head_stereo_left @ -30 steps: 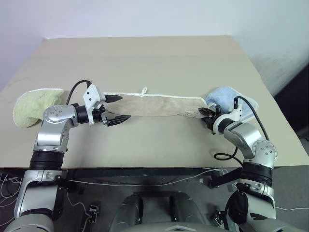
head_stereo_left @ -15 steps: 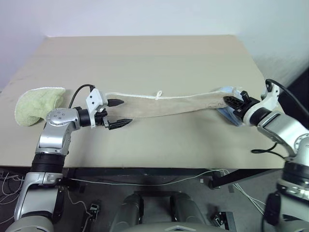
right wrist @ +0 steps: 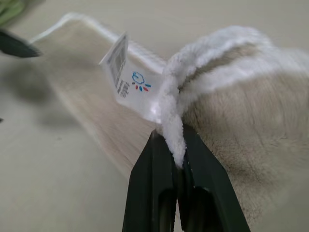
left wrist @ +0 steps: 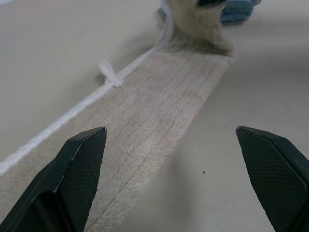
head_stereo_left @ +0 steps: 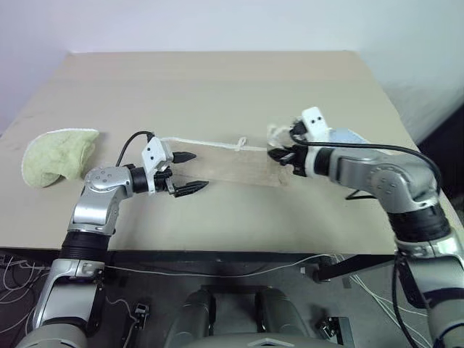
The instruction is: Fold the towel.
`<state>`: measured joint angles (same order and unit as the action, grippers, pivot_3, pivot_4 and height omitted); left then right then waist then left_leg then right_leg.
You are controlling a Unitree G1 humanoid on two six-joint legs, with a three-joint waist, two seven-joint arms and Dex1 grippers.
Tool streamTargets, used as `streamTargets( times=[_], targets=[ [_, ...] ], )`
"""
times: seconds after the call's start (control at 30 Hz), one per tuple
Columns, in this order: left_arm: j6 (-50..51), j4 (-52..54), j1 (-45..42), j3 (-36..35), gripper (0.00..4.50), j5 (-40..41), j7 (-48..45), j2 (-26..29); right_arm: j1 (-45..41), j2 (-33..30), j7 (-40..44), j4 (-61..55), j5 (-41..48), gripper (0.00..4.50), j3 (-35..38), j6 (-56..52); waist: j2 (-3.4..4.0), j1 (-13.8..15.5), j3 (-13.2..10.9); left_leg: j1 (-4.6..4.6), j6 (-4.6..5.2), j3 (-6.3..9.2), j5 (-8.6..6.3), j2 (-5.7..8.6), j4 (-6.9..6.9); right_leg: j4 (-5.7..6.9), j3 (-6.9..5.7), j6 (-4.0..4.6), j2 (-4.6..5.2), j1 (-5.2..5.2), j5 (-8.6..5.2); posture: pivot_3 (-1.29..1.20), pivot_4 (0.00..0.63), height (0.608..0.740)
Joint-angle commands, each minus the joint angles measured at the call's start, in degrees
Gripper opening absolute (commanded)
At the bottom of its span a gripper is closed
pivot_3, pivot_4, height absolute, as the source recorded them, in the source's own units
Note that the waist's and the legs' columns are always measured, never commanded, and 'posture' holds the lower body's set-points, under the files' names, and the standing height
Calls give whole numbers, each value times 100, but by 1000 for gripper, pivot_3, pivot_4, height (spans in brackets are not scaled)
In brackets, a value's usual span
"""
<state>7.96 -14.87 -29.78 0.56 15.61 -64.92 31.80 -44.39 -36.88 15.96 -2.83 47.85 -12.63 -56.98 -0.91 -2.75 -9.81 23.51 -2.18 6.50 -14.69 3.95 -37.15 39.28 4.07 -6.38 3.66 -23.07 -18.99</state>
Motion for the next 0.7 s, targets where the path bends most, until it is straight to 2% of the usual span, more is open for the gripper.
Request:
streamTargets(
  times=[0.03, 0.2, 0.4, 0.53, 0.7],
  targets=[
    [-79, 236, 3, -59, 4500, 67, 75, 2, -443, 391, 592, 280, -710, 19, -410, 326, 0, 20, 0, 4, 0, 0, 0, 2, 0, 0, 0, 0, 1, -5, 0, 0, 150, 740],
    [-50, 386, 119, -43, 4500, 87, 176, -41, -749, 1141, 1007, 1099, -1478, 19, -722, 606, 0, 28, 0, 7, -1, 1, 0, 3, 0, 1, 0, 1, 2, -8, 1, 0, 150, 740],
    [-6, 519, 215, -39, 4500, 110, 241, -42, -717, 1457, 1260, 1421, -1989, 19, -555, 654, 0, 28, 0, 7, -2, 2, 1, 5, 1, 2, -2, 1, 3, -11, 1, 0, 150, 740],
    [17, 536, 225, -40, 4500, 129, 246, -32, -664, 1545, 1373, 1380, -1996, 1048, -193, 556, 0, 21, 0, 7, -2, 3, 1, 5, 2, 5, -2, 2, 2, -12, 1, 0, 150, 740],
    [103, 611, 242, -49, 4500, 189, 263, -57, -527, 1680, 1376, 852, -1700, 2724, 487, 293, 0, 18, 0, 7, -2, 3, 1, 5, 3, 5, -1, 2, 2, -13, 1, 0, 150, 740]
  ],
)
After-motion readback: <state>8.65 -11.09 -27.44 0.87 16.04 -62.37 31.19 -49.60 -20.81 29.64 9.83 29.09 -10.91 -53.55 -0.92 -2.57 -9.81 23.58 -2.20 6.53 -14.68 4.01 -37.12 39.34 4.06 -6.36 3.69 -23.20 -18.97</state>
